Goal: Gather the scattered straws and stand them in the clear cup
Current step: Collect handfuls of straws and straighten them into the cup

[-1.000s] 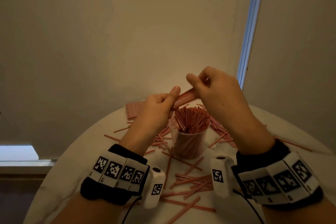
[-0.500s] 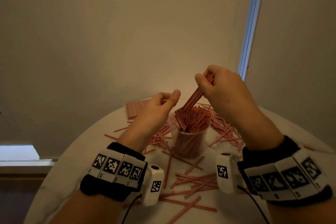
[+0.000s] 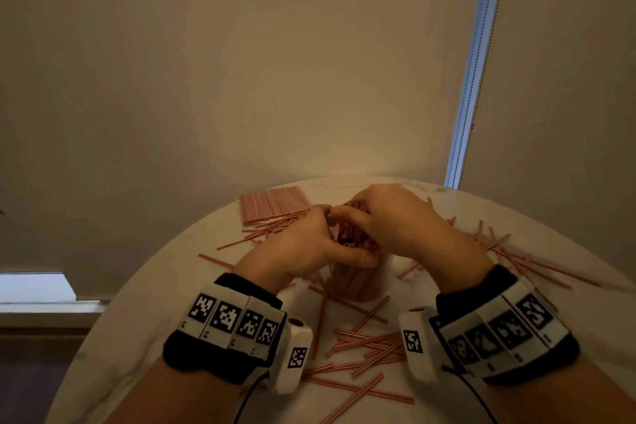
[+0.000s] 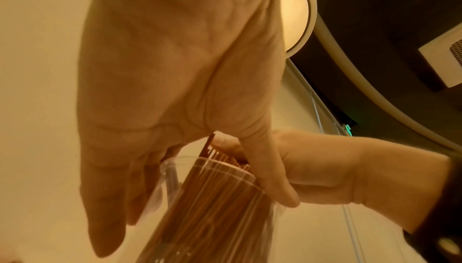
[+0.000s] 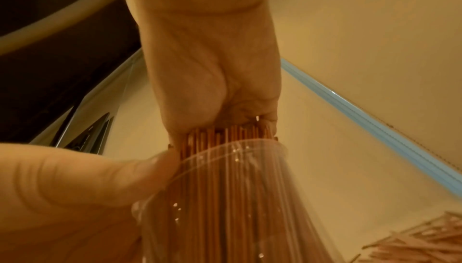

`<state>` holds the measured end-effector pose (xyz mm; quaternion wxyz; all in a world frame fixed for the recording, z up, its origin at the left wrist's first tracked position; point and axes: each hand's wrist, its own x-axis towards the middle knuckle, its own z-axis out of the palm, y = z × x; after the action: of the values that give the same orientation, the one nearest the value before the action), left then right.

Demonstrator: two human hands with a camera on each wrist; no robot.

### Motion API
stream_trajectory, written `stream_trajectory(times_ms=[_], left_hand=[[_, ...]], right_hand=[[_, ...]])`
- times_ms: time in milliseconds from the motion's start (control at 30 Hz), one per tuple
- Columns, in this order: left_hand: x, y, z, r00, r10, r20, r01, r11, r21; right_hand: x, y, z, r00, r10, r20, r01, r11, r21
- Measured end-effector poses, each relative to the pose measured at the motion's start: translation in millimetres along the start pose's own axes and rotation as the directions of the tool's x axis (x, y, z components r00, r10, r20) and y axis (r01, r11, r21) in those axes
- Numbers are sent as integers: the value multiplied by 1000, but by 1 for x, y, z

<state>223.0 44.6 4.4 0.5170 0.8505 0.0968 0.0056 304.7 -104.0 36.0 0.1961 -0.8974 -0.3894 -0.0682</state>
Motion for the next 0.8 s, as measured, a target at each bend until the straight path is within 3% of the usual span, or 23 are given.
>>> stream_trajectory(times_ms=[100,167,233,300,400,567,667,733,800], left_hand=[[1,0,0,999,29,20,-28,998,-49],[1,0,-1,1000,18,23,-17,999,-33],[0,0,-2,1000,4,9,-4,1000,-5],[0,0,-2,1000,3,-15,-3,1000,13],[0,1,-1,1000,9,-18,-8,1000,24],[0,2,0,999,54,-2,-54,998,-26],[2,3,1,994,98,46,-95,994,-60],[4,1,0,993,98,59,-94,993,-65],[4,0,-1,995,89,44,-86,994,-60]], right_hand=[[-1,2,-6,1000,-1,16,-2,980,200],[-2,7,-14,1000,0,-25,6,971,238],[-4,11,-20,997,63,-39,-58,990,129],[-5,13,-20,992,123,36,-122,992,-34],[-3,3,-11,992,97,78,-90,991,-96],[-1,-10,-8,999,-3,36,-4,983,185],[-4,-10,-15,998,11,-57,11,933,361],[-6,-5,-20,1000,-11,11,6,937,348],[-9,-3,-23,980,-51,195,4,973,231]])
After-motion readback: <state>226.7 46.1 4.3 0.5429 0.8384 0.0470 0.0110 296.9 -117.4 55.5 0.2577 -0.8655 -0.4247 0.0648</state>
